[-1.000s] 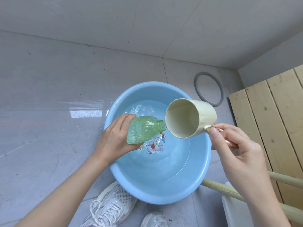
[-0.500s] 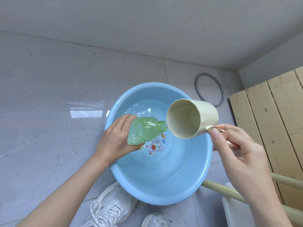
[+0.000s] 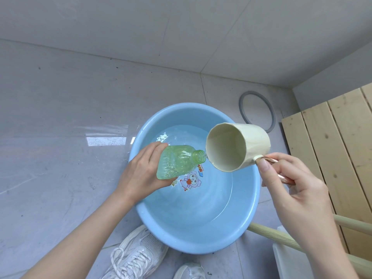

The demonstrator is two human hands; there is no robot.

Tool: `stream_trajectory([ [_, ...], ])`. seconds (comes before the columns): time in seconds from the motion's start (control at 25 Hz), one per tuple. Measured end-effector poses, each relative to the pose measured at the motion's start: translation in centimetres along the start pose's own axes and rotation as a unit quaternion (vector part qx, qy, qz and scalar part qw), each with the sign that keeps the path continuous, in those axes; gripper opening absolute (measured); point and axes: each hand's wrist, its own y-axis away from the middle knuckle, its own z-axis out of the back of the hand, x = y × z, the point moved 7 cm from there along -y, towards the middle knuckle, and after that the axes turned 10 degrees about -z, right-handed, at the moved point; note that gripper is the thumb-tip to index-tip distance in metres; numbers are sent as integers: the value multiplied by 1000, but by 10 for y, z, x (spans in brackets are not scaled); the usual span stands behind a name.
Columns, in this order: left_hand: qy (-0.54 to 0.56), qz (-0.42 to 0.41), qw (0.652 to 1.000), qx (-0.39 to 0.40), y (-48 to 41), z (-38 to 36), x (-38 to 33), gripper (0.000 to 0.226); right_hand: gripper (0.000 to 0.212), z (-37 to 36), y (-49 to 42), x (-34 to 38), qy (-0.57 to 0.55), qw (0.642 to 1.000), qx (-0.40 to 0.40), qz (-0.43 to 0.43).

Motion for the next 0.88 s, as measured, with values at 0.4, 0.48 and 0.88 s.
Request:
stream_trajectory([
  [0.4,-6,-2,1000,-11,0,1,-1,87,38,0,0,2,5,1000,0,5],
  [0.48,-7,-3,1000,-13,0,1,-1,87,38,-1,0,2,4,1000,1,8],
  [0.88,0,0,1000,-3,0,0,0,84,41,-3,-1,2,25,999,-3,35],
])
